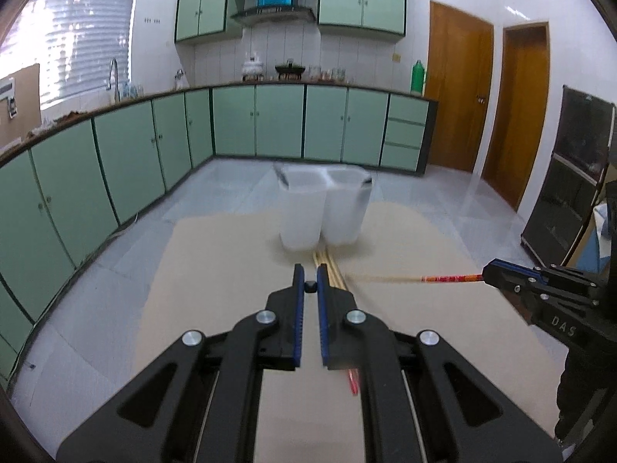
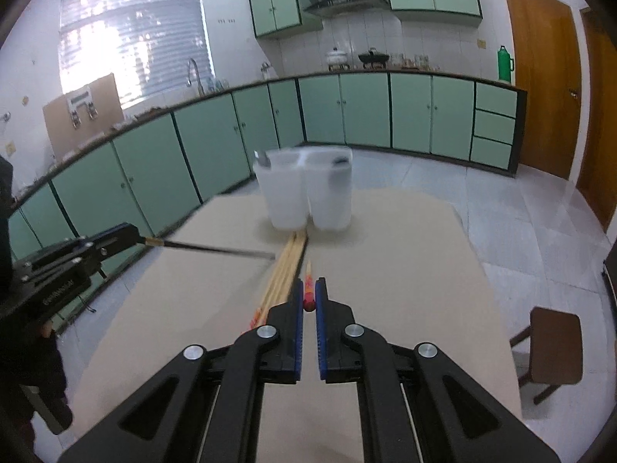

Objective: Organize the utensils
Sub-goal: 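Lift both chopsticks and lower them upright into the white holder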

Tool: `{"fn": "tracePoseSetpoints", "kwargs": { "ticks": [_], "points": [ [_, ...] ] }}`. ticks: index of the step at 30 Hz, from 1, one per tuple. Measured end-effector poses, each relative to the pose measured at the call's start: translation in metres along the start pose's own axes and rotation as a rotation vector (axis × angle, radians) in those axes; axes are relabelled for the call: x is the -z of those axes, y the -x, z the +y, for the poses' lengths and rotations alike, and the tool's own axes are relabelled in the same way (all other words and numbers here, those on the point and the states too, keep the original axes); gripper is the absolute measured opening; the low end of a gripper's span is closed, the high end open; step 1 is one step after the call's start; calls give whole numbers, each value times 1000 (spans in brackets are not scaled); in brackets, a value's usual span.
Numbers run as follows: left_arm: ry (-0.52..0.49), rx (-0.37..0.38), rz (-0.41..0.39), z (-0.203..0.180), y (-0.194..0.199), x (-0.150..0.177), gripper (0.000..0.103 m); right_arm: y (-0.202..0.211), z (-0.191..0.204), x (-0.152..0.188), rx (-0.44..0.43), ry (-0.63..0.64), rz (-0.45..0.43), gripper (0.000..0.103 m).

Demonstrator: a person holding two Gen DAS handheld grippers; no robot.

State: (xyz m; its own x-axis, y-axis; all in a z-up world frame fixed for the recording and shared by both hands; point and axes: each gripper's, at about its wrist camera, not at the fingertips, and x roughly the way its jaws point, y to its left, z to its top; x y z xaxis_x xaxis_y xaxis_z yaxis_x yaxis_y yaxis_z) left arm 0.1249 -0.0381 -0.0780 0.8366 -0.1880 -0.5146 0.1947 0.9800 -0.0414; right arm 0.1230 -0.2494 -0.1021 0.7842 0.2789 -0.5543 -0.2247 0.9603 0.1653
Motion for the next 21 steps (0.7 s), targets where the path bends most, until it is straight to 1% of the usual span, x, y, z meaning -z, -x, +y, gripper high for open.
{"fn": "tracePoseSetpoints", "kwargs": {
  "ticks": [5,9,13,17,21],
  "points": [
    [8,25,-39,-1,1,-23,6,7,-1,-37,-20,11,-46,6],
    [10,42,-51,-3,1,-36,6,1,-3,-60,-47,11,-31,6],
    [11,53,-57,-2,-1,-43,6,-3,-5,-74,-45,27,-32,6],
    [9,65,-70,-5,-1,-51,6,-3,-6,-86,-70,31,-43,6],
    [-3,76,-113,-7,5,-69,6,4,-8,-107,-89,44,-76,6]
  ]
}}
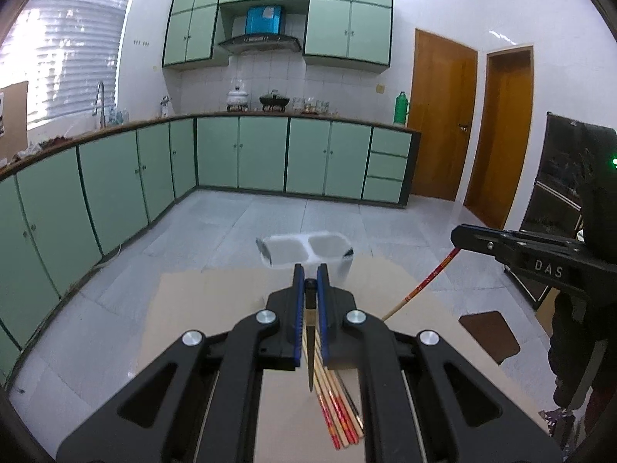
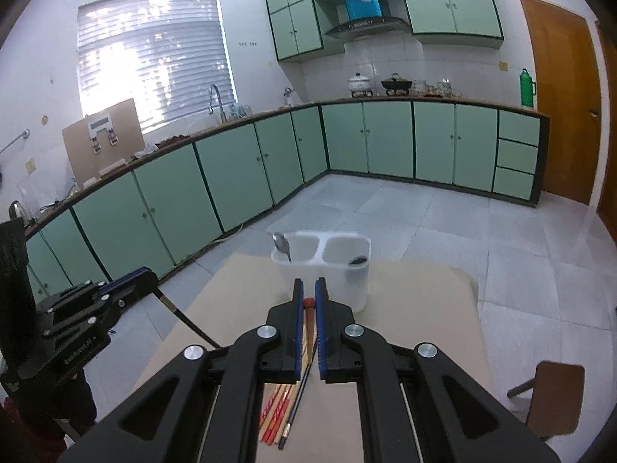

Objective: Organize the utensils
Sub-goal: 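Lift both chopsticks and lower them upright into the white holder, then open both grippers to release the chopsticks and withdraw from the holder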

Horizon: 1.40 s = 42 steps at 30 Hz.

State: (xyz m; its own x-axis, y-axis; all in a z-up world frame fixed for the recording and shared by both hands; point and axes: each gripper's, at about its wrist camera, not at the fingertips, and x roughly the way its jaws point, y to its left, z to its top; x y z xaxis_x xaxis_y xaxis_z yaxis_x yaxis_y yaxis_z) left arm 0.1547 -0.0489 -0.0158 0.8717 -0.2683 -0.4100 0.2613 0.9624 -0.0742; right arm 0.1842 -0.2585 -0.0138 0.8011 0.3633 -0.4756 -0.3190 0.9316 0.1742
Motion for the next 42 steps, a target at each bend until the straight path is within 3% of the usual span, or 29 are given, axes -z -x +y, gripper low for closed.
{"fn": "tracePoseSetpoints", "kwargs": {
  "ticks": [8,13,18,27,33,35,37,40,42],
  "points": [
    [-26,5,-132,-6,-3,-61,6,15,-3,-65,0,53,-102,6],
    [-28,-6,-215,-8,-27,-109,5,-2,-5,-99,32,64,-133,6],
    [-51,-42,-258,-14,-65,-133,5,-38,-10,-120,80,70,-129,6],
    [-24,-59,-149,0,-145,-109,6,-114,-22,-108,123,64,-38,6],
    [-12,-58,-71,13,-168,-90,7,-139,-25,-90,98,51,33,7],
    [-7,-53,-60,19,-166,-86,7,-138,-29,-85,95,46,38,14],
    [-10,-58,-58,23,-162,-82,10,-134,-32,-81,109,34,31,29],
    [-2,-61,-57,28,-152,-80,20,-121,-37,-79,115,15,15,38],
    [1,-61,-68,30,-140,-78,33,-108,-39,-75,132,19,-5,47]
  ]
}}
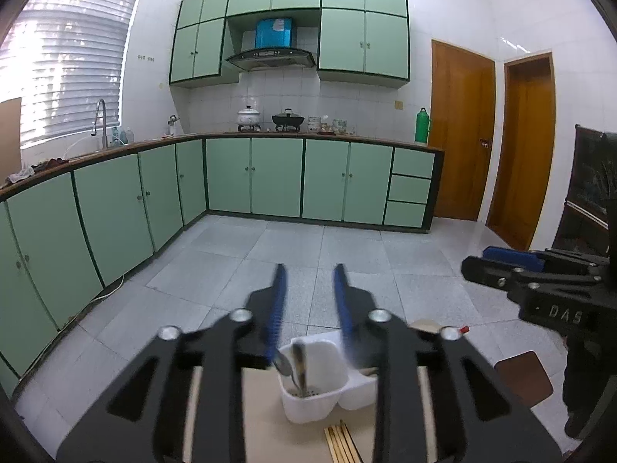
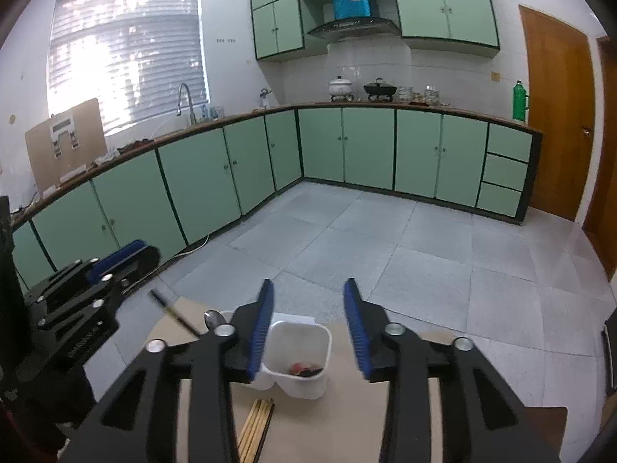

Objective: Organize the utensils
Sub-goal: 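Open both grippers to release the chopsticks and withdraw from the holder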

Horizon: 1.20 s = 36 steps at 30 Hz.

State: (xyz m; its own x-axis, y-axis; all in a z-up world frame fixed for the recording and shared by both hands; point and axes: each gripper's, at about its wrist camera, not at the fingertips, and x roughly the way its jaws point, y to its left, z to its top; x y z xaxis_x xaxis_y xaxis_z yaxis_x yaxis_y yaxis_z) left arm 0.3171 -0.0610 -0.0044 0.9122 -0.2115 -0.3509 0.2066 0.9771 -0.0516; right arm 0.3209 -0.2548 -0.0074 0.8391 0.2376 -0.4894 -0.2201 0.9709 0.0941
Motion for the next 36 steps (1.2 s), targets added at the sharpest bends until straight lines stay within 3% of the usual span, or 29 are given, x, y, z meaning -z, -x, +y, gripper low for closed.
{"fn": "tracePoseSetpoints", "kwargs": {
  "ticks": [6,12,18,24,29,36],
  "points": [
    [3,-25,-24,5,47,18,66,42,-8,25,39,-27,-48,71],
    [15,-34,-1,5,85,60,76,72,-5,69,48,-42,-56,86],
    [10,-59,97,3,106,121,78,82,12,138,91,-33,0,87],
    [-1,-88,243,6,110,186,78,75,29,193,92,-50,79,87],
    [3,-109,338,12,105,220,78,67,44,236,90,-62,136,87],
    [20,-137,439,23,101,253,78,50,64,276,72,-53,239,72]
  ]
}}
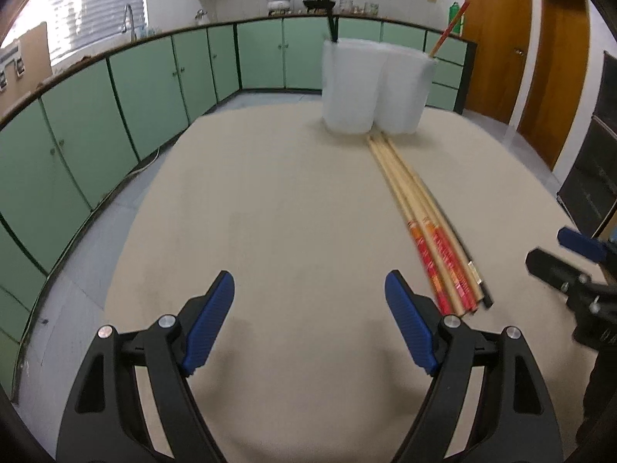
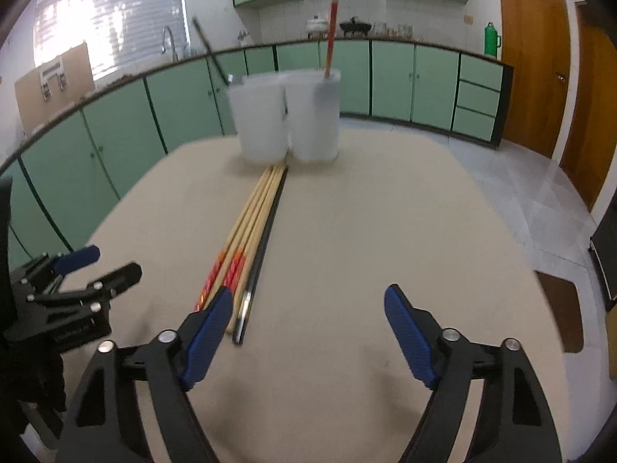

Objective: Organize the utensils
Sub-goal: 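Open both grippers to release the chopsticks and withdraw from the holder, then grasp the black chopstick end with the right gripper and pull it free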

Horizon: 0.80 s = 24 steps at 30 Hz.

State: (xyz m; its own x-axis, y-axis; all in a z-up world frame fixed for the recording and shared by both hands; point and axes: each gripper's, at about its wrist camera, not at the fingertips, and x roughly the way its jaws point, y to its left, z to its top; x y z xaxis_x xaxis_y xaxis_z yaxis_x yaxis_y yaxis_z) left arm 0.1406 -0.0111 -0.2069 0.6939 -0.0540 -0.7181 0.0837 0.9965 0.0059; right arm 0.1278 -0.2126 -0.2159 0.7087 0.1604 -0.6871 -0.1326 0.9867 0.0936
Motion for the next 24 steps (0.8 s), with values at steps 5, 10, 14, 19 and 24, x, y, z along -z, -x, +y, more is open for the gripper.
{"fn": "tracePoseSetpoints", "kwargs": {
  "ticks": [5,10,14,19,24],
  "points": [
    [12,-13,46,7,-6,5,78,-9,11,10,-31,17,50,58],
    [24,-15,64,10,-10,6,78,-15,22,17,-60,37,89,46],
    [30,-11,66,12,-10,7,78,-19,28,16,-52,61,111,38],
    [28,-6,75,9,-12,6,78,-20,32,16,-25,87,115,32],
    [30,-3,76,7,-13,6,79,-16,22,16,-21,63,105,29]
  ]
}}
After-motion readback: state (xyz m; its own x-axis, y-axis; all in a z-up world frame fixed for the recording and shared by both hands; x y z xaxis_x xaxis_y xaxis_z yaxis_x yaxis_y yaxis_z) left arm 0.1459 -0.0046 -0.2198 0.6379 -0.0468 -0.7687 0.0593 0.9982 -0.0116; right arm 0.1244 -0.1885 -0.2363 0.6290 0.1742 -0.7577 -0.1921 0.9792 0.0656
